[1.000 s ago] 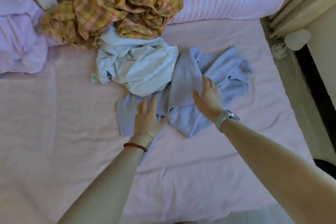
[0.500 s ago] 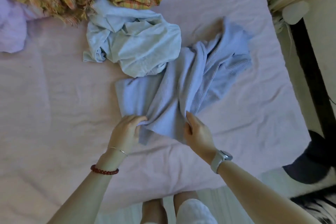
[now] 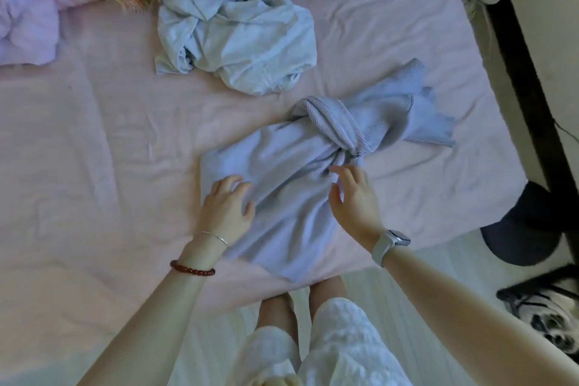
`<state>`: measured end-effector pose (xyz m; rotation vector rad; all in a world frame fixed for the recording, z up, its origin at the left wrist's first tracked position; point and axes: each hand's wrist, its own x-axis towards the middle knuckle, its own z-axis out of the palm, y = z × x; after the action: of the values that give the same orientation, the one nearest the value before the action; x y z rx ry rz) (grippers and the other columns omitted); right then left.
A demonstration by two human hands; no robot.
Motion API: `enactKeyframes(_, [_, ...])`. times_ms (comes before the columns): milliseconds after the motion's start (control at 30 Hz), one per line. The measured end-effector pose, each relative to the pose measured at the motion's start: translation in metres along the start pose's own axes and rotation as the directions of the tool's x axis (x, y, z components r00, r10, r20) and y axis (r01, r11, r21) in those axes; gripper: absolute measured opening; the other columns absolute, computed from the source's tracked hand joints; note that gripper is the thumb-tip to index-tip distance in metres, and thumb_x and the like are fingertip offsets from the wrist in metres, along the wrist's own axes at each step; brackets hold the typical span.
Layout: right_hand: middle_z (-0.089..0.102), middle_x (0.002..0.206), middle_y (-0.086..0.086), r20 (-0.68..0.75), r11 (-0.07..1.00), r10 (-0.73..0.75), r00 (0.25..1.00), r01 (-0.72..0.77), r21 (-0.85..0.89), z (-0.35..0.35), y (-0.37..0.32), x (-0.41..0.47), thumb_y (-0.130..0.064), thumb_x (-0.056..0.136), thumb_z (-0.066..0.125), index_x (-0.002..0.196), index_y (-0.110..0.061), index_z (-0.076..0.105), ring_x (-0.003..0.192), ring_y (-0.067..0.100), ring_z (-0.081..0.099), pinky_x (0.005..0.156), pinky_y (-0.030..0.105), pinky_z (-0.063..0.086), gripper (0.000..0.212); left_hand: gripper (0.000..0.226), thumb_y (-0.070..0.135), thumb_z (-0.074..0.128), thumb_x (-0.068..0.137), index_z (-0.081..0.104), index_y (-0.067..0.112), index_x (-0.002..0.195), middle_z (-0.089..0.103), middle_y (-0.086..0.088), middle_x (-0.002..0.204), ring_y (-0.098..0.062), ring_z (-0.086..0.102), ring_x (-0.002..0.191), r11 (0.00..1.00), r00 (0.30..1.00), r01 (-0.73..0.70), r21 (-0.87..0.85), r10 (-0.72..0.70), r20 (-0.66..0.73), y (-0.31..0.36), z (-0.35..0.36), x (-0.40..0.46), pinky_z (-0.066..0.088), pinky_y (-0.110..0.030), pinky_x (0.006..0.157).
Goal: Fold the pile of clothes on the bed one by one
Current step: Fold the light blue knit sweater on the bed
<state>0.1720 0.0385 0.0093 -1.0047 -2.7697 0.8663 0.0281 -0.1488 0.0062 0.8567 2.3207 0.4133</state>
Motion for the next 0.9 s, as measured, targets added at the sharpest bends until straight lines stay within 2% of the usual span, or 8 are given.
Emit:
enactKeyframes(100, [0.051, 0.129, 0.016, -0.082, 0.991, 0.093, 0.992, -0.100, -0.084, -0.007, 0.009, 0.038, -0.017, 0.081, 0.047, 0.130, -0.007, 0.050, 0.115, 0.038, 0.049, 0.091, 0.047, 0.042, 0.050, 0.055, 0.030, 0.051, 0.077, 0.054, 0.008, 0.128, 0.045, -0.019, 0.136, -0.043, 0.044, 0.120, 0.997, 0.996, -0.068, 0.026, 0.070, -0.056, 0.031, -0.008, 0.039, 0.043, -0.051, 0.092])
enactKeyframes(200, [0.026, 0.152, 0.005, 0.092, 0.973, 0.171, 0.981, -0.153, -0.170, -0.011, 0.027, 0.065, -0.022, 0.088, 0.052, 0.148, -0.017, 0.020, 0.141, 0.026, 0.020, 0.110, 0.045, 0.021, 0.068, 0.068, 0.039, 0.045, 0.080, 0.035, 0.014, 0.143, 0.027, -0.016, 0.149, -0.037, 0.032, 0.131, 0.986, 0.985, -0.161, 0.046, 0.163, -0.051, 0.060, -0.011, 0.076, 0.035, -0.047, 0.101])
enactKeyframes(267, [0.034, 0.148, 0.001, 0.258, 0.981, 0.139, 0.956, -0.098, -0.166, -0.011, 0.037, 0.073, -0.024, 0.090, 0.049, 0.148, -0.018, 0.017, 0.142, 0.021, 0.016, 0.111, 0.046, 0.018, 0.067, 0.072, 0.046, 0.039, 0.080, 0.030, 0.017, 0.145, 0.024, -0.012, 0.152, -0.033, 0.026, 0.135, 0.981, 0.980, -0.188, 0.050, 0.191, -0.057, 0.077, -0.012, 0.096, 0.031, -0.045, 0.104])
enactKeyframes(433, [0.038, 0.145, 0.008, 0.544, 0.999, -0.036, 0.838, 0.029, 0.023, -0.031, 0.054, 0.047, -0.017, 0.091, 0.052, 0.144, -0.019, 0.034, 0.137, 0.021, 0.030, 0.110, 0.030, 0.025, 0.056, 0.061, 0.045, 0.035, 0.079, 0.061, 0.008, 0.119, 0.056, -0.015, 0.129, -0.040, 0.046, 0.123, 0.939, 0.946, -0.306, 0.159, 0.319, -0.058, 0.115, -0.007, 0.122, 0.040, -0.051, 0.095])
enactKeyframes(567, [0.062, 0.117, 0.004, 0.182, 0.961, 0.128, 0.975, -0.167, 0.219, -0.060, 0.087, 0.032, -0.013, 0.090, 0.050, 0.126, -0.013, 0.056, 0.111, 0.023, 0.055, 0.093, 0.043, 0.046, 0.037, 0.056, 0.048, 0.033, 0.073, 0.070, 0.016, 0.100, 0.069, -0.008, 0.094, -0.031, 0.063, 0.093, 0.890, 0.941, -0.338, 0.306, 0.310, 0.138, 0.127, 0.016, 0.111, 0.042, -0.046, 0.085])
enactKeyframes(700, [0.053, 0.111, 0.007, 0.032, 0.740, 0.552, 0.833, -0.507, 0.442, -0.078, 0.102, 0.067, -0.027, 0.093, 0.052, 0.132, -0.005, 0.044, 0.097, 0.016, 0.051, 0.090, 0.033, 0.044, 0.046, 0.036, 0.041, 0.040, 0.070, 0.066, 0.020, 0.058, 0.058, -0.001, 0.056, -0.023, 0.059, 0.053, 0.801, 0.892, -0.450, 0.394, 0.427, 0.151, 0.125, 0.038, 0.082, 0.039, -0.028, 0.068])
enactKeyframes(833, [0.056, 0.085, -0.006, 0.279, 0.300, 0.712, 0.645, -0.638, 0.709, -0.071, 0.096, 0.118, -0.035, 0.089, 0.058, 0.099, -0.015, 0.055, 0.081, 0.011, 0.054, 0.070, 0.027, 0.046, 0.023, 0.037, 0.038, 0.040, 0.074, 0.067, 0.014, 0.068, 0.057, -0.006, 0.064, -0.027, 0.061, 0.054, 0.854, 0.889, -0.454, 0.255, 0.419, 0.182, 0.124, 0.038, 0.083, 0.047, -0.026, 0.053])
enactKeyframes(900, [0.053, 0.077, -0.006, 0.324, 0.253, 0.715, 0.620, -0.661, 0.707, -0.063, 0.092, 0.133, -0.026, 0.088, 0.056, 0.090, -0.014, 0.054, 0.079, 0.015, 0.053, 0.060, 0.024, 0.041, 0.012, 0.045, 0.041, 0.038, 0.077, 0.071, 0.010, 0.086, 0.059, -0.010, 0.080, -0.028, 0.064, 0.070, 0.924, 0.935, -0.353, 0.146, 0.341, 0.101, 0.130, 0.032, 0.094, 0.050, -0.032, 0.062])
